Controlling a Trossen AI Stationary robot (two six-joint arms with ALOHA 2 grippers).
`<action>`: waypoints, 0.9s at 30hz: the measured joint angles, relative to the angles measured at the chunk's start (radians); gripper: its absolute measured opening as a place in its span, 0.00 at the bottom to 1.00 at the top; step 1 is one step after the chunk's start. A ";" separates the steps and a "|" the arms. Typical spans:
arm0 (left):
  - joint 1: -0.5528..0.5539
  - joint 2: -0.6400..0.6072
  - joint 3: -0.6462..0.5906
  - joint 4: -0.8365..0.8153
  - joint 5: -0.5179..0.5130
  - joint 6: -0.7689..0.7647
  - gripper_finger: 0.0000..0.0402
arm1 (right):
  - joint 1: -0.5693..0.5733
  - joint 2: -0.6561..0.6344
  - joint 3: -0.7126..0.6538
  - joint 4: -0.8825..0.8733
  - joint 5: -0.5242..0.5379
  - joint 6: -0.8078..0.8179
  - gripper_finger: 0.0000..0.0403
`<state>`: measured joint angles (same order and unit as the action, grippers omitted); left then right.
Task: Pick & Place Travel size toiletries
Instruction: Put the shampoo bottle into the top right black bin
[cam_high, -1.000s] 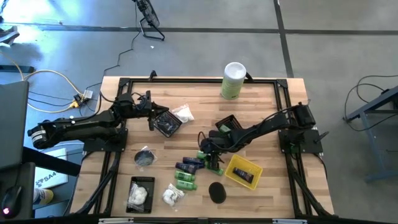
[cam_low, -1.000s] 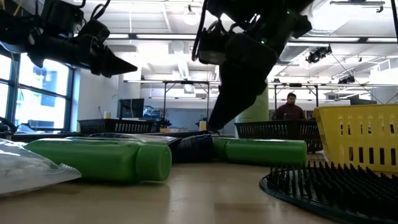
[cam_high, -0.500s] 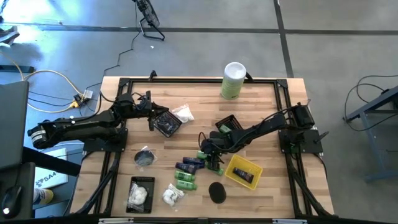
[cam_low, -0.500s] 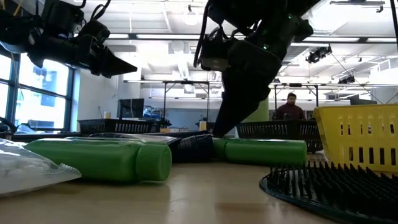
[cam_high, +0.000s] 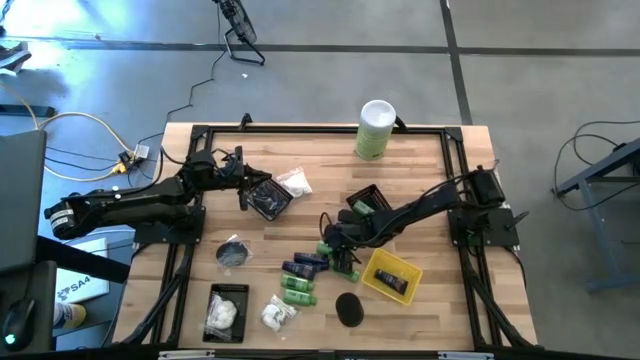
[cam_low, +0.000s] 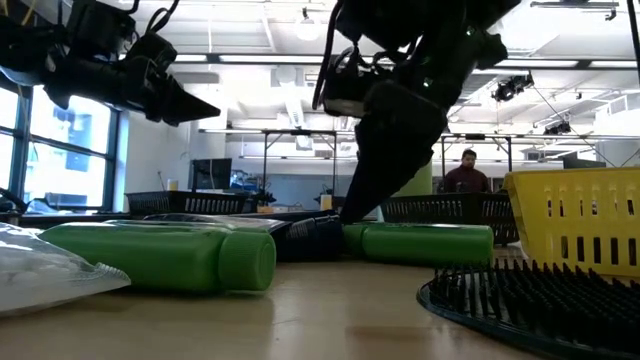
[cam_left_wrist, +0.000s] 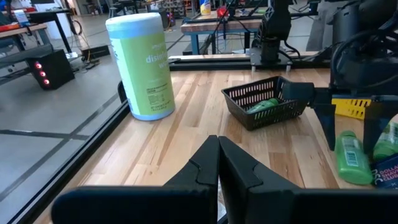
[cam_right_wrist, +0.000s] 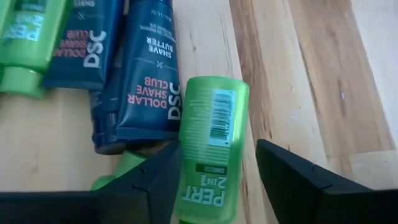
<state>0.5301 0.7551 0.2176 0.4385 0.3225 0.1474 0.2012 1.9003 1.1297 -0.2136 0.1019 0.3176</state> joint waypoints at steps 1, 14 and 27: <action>0.000 0.000 0.000 0.000 0.000 0.000 0.00 | 0.000 0.005 0.000 0.000 0.000 0.001 0.52; 0.000 0.000 0.000 -0.003 -0.002 -0.001 0.00 | -0.004 0.022 0.000 0.000 0.024 0.026 0.58; 0.000 0.000 0.000 -0.012 -0.002 0.000 0.00 | -0.008 0.022 0.000 -0.020 0.022 0.027 0.56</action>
<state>0.5301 0.7551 0.2176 0.4267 0.3210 0.1471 0.1936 1.9224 1.1297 -0.2340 0.1243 0.3443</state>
